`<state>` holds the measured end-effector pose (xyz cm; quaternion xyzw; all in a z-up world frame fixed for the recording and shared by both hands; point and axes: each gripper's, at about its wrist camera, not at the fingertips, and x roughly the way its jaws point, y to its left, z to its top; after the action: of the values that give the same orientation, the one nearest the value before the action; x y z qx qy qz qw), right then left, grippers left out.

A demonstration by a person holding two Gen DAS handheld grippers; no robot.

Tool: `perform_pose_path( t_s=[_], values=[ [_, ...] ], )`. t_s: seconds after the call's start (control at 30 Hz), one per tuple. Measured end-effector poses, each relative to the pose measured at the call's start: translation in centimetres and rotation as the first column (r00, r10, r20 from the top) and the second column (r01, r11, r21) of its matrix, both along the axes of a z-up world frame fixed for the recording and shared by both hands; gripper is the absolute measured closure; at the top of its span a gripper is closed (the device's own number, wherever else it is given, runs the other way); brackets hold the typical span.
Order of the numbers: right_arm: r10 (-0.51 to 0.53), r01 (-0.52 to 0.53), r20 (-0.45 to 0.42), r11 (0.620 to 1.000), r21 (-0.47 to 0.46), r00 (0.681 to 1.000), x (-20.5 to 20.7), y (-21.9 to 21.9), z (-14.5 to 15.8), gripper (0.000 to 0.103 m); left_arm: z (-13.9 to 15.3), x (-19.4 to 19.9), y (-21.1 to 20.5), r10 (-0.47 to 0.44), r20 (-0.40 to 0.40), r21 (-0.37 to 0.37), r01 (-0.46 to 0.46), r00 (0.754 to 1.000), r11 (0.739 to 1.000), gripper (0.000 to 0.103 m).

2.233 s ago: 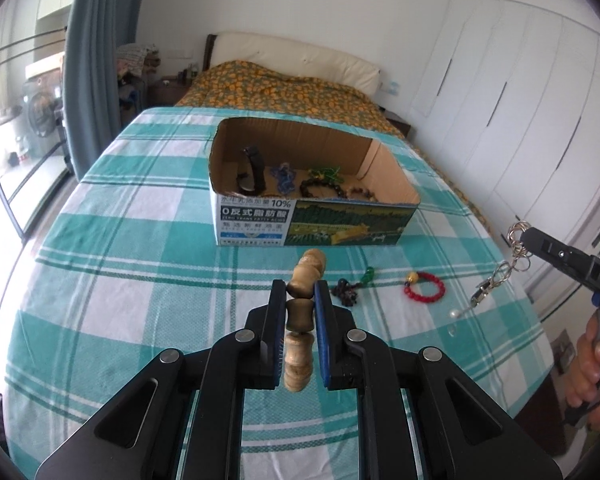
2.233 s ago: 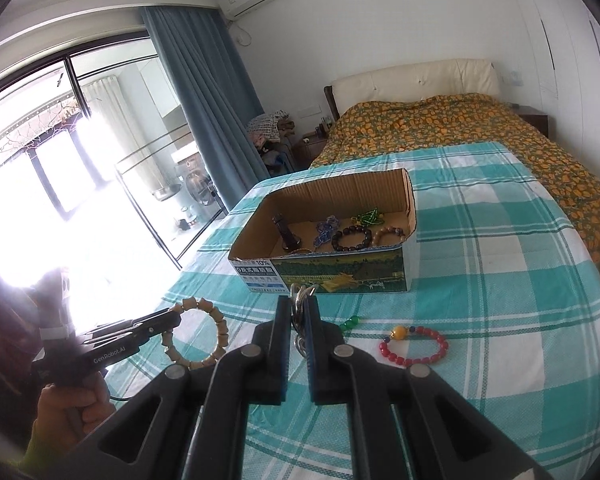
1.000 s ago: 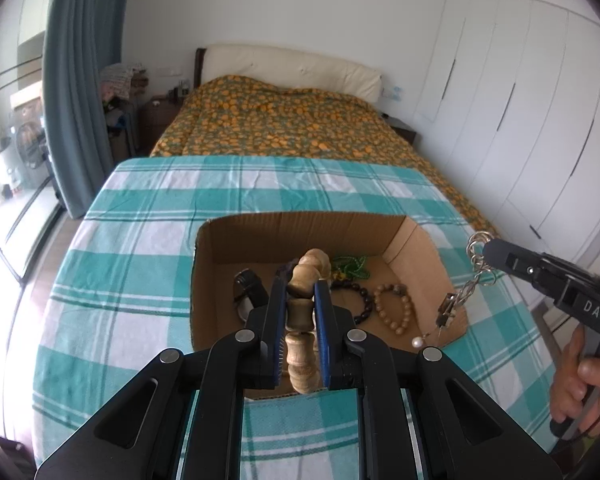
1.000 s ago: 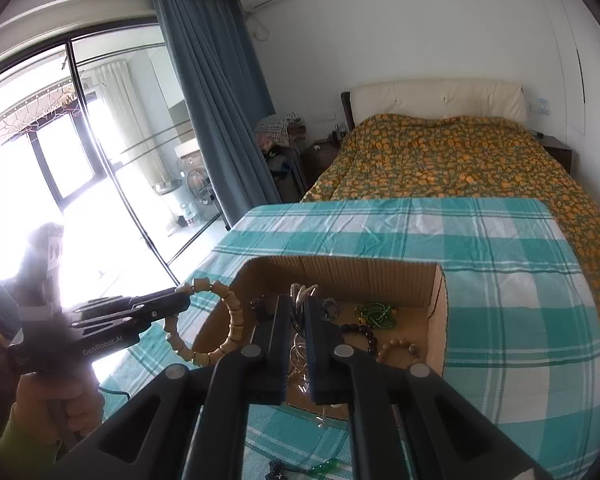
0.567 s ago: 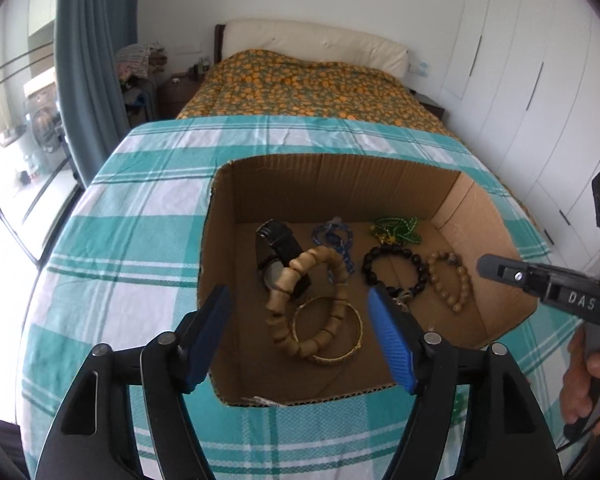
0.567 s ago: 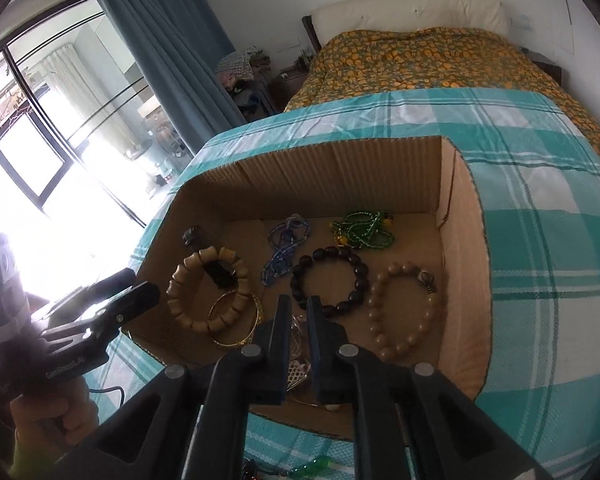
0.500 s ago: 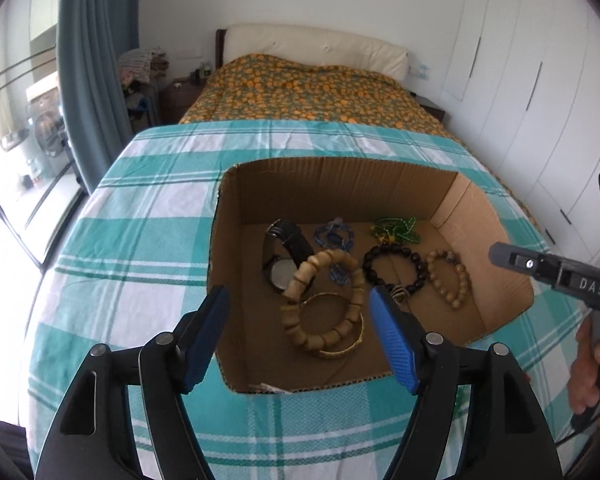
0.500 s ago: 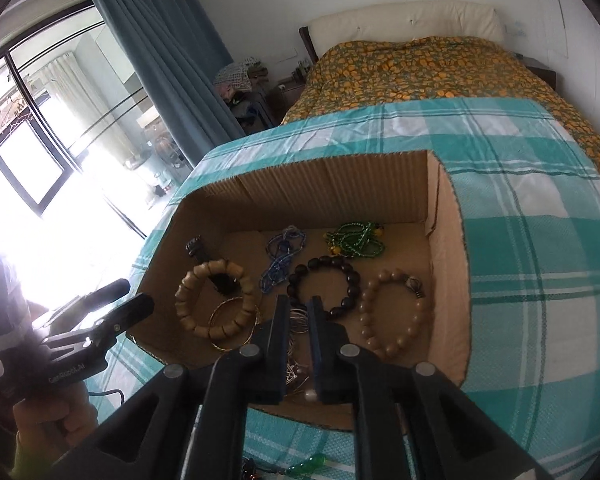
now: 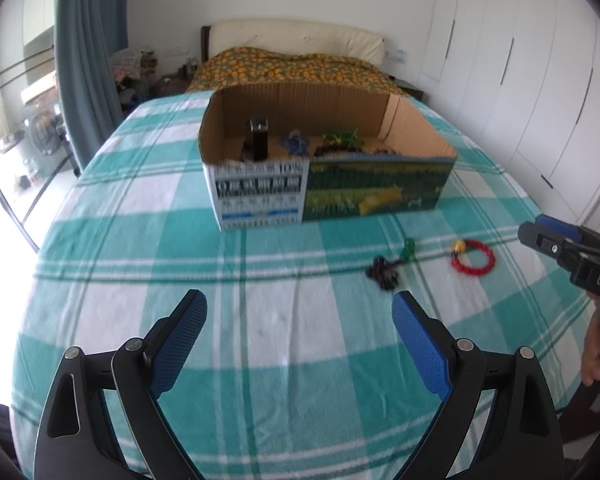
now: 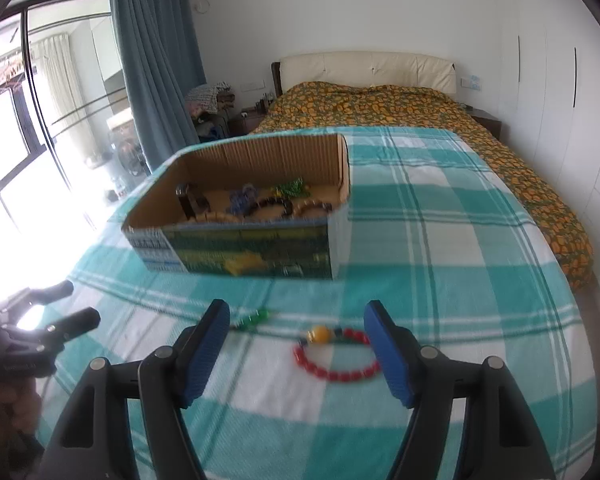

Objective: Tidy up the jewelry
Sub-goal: 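Withdraw both tools from the box back over the table, then grasp the black bead tassel with the left tool while the right tool grasps the red bead bracelet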

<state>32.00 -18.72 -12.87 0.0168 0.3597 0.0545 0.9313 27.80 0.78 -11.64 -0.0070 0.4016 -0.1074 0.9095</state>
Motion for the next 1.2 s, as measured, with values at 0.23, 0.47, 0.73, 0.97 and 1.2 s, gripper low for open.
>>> perform_pose_path(
  t_s=[0.23,0.47,0.73,0.97,1.2],
  values=[
    [-0.061,0.060,-0.039,0.998,-0.016,0.997,-4.9,-2.0,-4.5,0.032,-4.0,-3.1,-0.9,0.070,-0.070,-0.043,-0.073,0.995,0.996,0.009],
    [-0.109,0.108,-0.020,0.993,-0.045,0.994,-5.6,-3.0,-4.6,0.032,-3.6,-3.7,-1.3,0.089,-0.050,-0.014,-0.090,0.995,0.996,0.009],
    [-0.116,0.115,-0.017,0.992,-0.053,0.993,-5.5,-3.1,-4.3,0.032,-3.7,-3.6,-1.2,0.102,-0.059,-0.007,-0.103,0.993,0.995,0.009],
    [-0.121,0.120,-0.029,0.991,-0.054,0.992,-5.3,-3.4,-4.6,0.032,-4.2,-3.4,-1.3,0.109,-0.071,0.006,-0.108,0.992,0.994,0.009],
    [-0.130,0.129,-0.041,0.991,-0.034,0.991,-5.1,-4.0,-5.3,0.032,-4.6,-3.1,-1.5,0.110,-0.078,0.021,-0.109,0.991,0.994,0.009]
  ],
)
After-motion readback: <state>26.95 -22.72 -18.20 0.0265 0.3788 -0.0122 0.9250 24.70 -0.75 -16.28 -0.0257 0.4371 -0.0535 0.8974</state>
